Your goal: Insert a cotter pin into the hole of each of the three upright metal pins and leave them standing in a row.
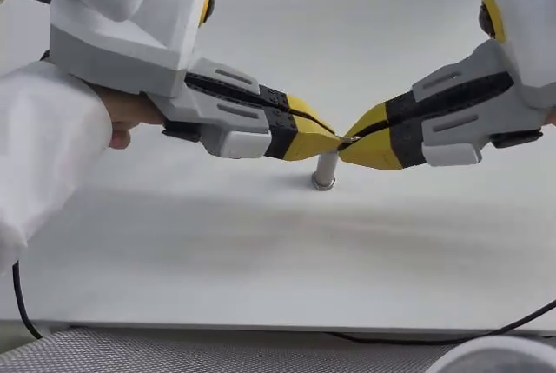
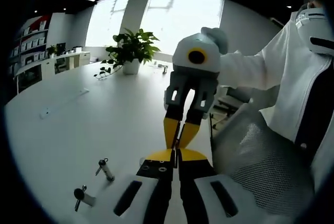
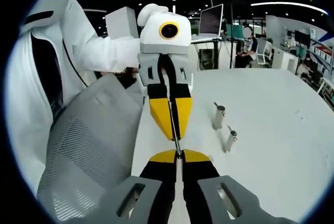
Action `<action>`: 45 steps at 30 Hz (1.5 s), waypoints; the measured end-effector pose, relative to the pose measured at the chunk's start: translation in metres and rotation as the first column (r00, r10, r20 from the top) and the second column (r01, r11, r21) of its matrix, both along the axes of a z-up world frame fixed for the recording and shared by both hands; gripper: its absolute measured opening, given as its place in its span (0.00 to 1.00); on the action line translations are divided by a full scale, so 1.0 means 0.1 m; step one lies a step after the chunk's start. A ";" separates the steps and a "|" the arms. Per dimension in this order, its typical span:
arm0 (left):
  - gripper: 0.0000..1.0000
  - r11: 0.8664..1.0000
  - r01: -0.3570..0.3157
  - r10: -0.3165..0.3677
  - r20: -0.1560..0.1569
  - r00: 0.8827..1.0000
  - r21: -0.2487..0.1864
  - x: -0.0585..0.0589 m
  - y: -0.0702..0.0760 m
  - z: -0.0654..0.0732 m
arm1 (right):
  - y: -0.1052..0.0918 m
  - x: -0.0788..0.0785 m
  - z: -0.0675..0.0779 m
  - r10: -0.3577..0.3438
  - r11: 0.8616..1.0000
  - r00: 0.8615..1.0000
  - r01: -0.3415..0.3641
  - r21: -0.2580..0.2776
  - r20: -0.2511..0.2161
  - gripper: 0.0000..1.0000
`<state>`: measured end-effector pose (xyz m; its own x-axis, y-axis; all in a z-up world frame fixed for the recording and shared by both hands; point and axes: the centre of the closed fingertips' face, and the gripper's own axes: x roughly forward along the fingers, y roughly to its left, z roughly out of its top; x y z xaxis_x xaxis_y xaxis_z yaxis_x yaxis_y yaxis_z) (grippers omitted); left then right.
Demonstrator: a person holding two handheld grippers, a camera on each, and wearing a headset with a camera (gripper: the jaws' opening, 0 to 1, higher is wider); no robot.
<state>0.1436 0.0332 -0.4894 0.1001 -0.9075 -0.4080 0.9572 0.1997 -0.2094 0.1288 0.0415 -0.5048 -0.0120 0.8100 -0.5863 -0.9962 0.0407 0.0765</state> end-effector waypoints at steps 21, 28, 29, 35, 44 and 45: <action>0.36 0.987 -0.001 -0.035 0.215 0.976 0.162 0.25 -0.13 -0.39 | -0.52 0.32 -0.56 -0.057 0.976 0.988 0.085 -0.199 0.145 0.00; 0.26 0.968 0.019 -0.075 0.214 0.974 0.250 0.39 -0.07 -0.62 | -0.57 0.45 -0.62 -0.076 0.969 0.984 0.111 -0.222 0.161 0.00; 0.23 0.964 0.030 -0.088 0.212 0.973 0.265 0.39 -0.07 -0.65 | -0.57 0.45 -0.62 -0.074 0.968 0.984 0.111 -0.227 0.163 0.00; 0.16 0.965 0.039 -0.097 0.214 0.972 0.260 0.39 -0.09 -0.66 | -0.55 0.47 -0.64 -0.064 0.965 0.983 0.105 -0.241 0.169 0.00; 0.12 0.962 0.051 -0.109 0.205 0.973 0.267 0.39 -0.10 -0.69 | -0.51 0.48 -0.66 -0.045 0.964 0.984 0.088 -0.251 0.175 0.00; 0.12 0.962 0.053 -0.111 0.205 0.973 0.268 0.39 -0.10 -0.69 | -0.51 0.48 -0.66 -0.042 0.964 0.984 0.086 -0.253 0.174 0.00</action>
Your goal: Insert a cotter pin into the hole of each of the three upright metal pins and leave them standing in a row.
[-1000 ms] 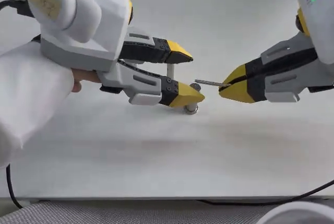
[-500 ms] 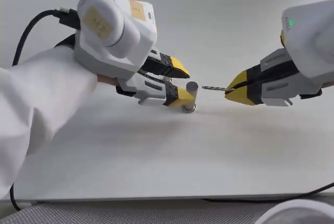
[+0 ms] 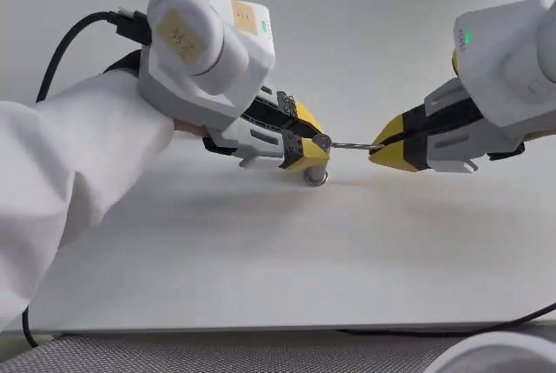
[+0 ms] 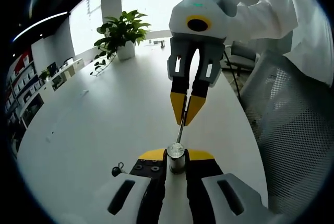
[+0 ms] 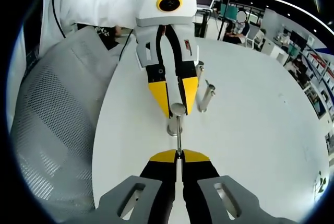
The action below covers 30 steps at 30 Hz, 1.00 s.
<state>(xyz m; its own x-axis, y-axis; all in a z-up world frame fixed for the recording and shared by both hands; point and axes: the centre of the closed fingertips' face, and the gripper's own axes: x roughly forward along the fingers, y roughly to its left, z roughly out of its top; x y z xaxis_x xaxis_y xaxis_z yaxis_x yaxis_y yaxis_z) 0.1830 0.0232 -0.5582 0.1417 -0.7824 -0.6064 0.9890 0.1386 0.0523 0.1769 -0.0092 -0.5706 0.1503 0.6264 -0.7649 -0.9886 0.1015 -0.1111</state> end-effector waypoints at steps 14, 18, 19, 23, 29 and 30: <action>0.11 1.000 0.012 -0.012 -0.002 1.000 0.006 -0.02 -0.01 0.00 | 0.16 0.03 -0.03 0.029 1.000 1.000 -0.029 0.000 0.009 0.00; 0.11 1.000 0.012 -0.012 -0.004 1.000 0.006 -0.01 -0.01 0.01 | 0.22 0.05 -0.05 0.035 0.999 0.999 -0.035 0.003 0.012 0.00; 0.11 1.000 0.012 -0.012 -0.003 1.000 0.006 -0.01 -0.01 0.01 | 0.23 0.05 -0.05 0.036 0.999 0.999 -0.036 0.005 0.012 0.00; 0.11 1.000 0.017 -0.017 -0.001 1.000 0.009 -0.01 -0.02 0.01 | 0.30 0.05 -0.06 0.048 0.999 0.999 -0.048 0.014 0.013 0.00; 0.11 1.000 0.021 -0.021 0.001 1.000 0.012 -0.01 -0.02 0.01 | 0.36 0.06 -0.06 0.071 0.997 0.997 -0.072 0.007 0.021 0.00; 0.11 1.000 0.020 -0.020 0.000 1.000 0.011 -0.01 -0.02 0.01 | 0.36 0.06 -0.05 0.069 0.998 0.997 -0.069 0.009 0.019 0.00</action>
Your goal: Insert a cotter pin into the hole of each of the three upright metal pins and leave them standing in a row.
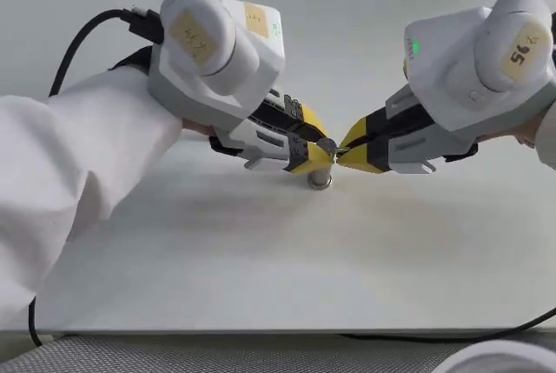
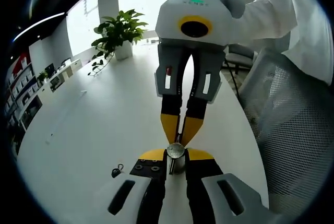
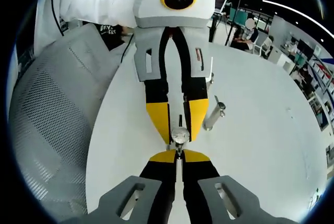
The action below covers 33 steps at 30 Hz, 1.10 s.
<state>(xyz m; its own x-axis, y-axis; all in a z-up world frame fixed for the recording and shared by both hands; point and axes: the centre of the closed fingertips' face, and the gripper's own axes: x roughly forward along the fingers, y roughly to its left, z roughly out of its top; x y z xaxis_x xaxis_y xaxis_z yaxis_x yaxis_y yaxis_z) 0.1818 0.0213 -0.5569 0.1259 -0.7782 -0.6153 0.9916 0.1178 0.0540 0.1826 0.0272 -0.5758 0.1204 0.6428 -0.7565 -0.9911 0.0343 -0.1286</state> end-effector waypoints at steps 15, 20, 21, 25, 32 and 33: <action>0.11 1.000 -0.001 0.001 -0.002 1.000 0.001 -0.02 -0.02 0.01 | -0.09 -0.05 0.06 -0.023 1.000 0.999 0.023 0.009 -0.025 0.00; 0.11 1.000 0.000 0.000 -0.001 1.000 0.002 -0.02 -0.01 0.00 | -0.07 -0.03 0.05 -0.031 0.999 0.999 0.031 0.011 -0.024 0.00; 0.11 1.000 0.000 0.000 -0.002 1.000 0.003 -0.02 -0.01 0.00 | -0.06 -0.02 0.03 -0.031 0.999 0.999 0.031 0.007 -0.025 0.00; 0.11 1.000 0.000 0.000 -0.002 1.000 0.004 -0.01 -0.01 0.00 | -0.01 -0.01 0.04 -0.026 1.000 0.999 0.027 0.005 -0.023 0.00; 0.12 1.000 0.000 0.000 0.005 1.000 0.013 -0.02 -0.02 0.01 | 0.00 -0.02 0.03 0.016 1.000 1.000 -0.016 -0.023 0.006 0.00; 0.12 1.000 0.001 -0.001 0.005 1.000 0.014 -0.02 -0.02 0.01 | 0.00 -0.01 0.03 0.019 1.000 1.000 -0.019 -0.022 0.007 0.00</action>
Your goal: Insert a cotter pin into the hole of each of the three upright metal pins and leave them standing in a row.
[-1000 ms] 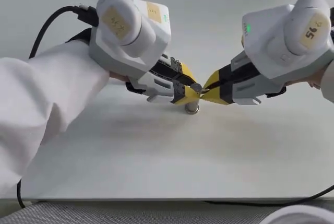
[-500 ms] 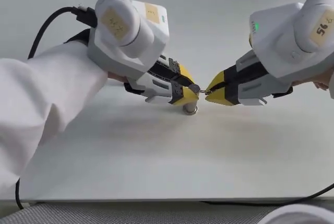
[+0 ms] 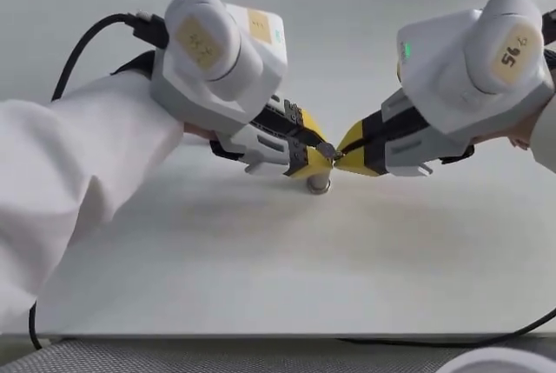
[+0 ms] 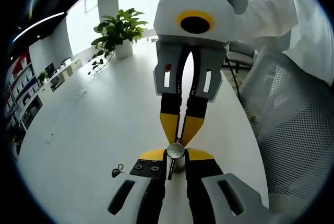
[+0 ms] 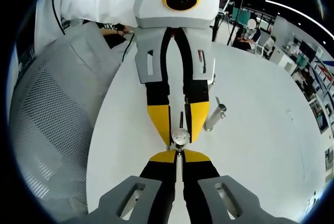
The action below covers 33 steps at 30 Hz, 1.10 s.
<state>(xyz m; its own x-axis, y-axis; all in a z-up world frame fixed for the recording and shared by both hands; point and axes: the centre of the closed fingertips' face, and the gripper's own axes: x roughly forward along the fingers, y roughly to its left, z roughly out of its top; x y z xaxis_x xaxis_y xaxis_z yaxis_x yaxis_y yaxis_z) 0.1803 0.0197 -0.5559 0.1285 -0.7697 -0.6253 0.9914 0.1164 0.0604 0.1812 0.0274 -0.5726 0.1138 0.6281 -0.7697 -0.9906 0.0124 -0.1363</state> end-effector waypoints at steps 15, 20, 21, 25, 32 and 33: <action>0.74 0.975 -0.141 0.110 -0.176 0.978 -0.174 -0.18 0.20 0.27 | -0.02 -0.03 0.15 -0.111 0.985 0.992 0.119 0.122 -0.067 0.22; 0.94 0.947 -0.205 0.150 -0.221 0.964 -0.247 -0.38 0.37 0.33 | 0.02 -0.06 0.18 -0.141 0.972 0.983 0.160 0.172 -0.114 0.25; 0.95 0.944 -0.218 0.162 -0.231 0.960 -0.247 -0.41 0.41 0.32 | 0.03 -0.07 0.18 -0.145 0.970 0.982 0.166 0.180 -0.122 0.26; 0.99 0.934 -0.257 0.196 -0.245 0.949 -0.247 -0.51 0.53 0.29 | 0.07 -0.07 0.16 -0.162 0.961 0.976 0.190 0.203 -0.147 0.25; 0.99 0.928 -0.286 0.221 -0.263 0.939 -0.239 -0.64 0.63 0.24 | 0.12 -0.01 0.09 -0.193 0.950 0.966 0.228 0.214 -0.169 0.17; 0.99 0.927 -0.297 0.234 -0.263 0.936 -0.231 -0.64 0.66 0.22 | 0.15 -0.04 0.12 -0.196 0.948 0.964 0.233 0.216 -0.181 0.18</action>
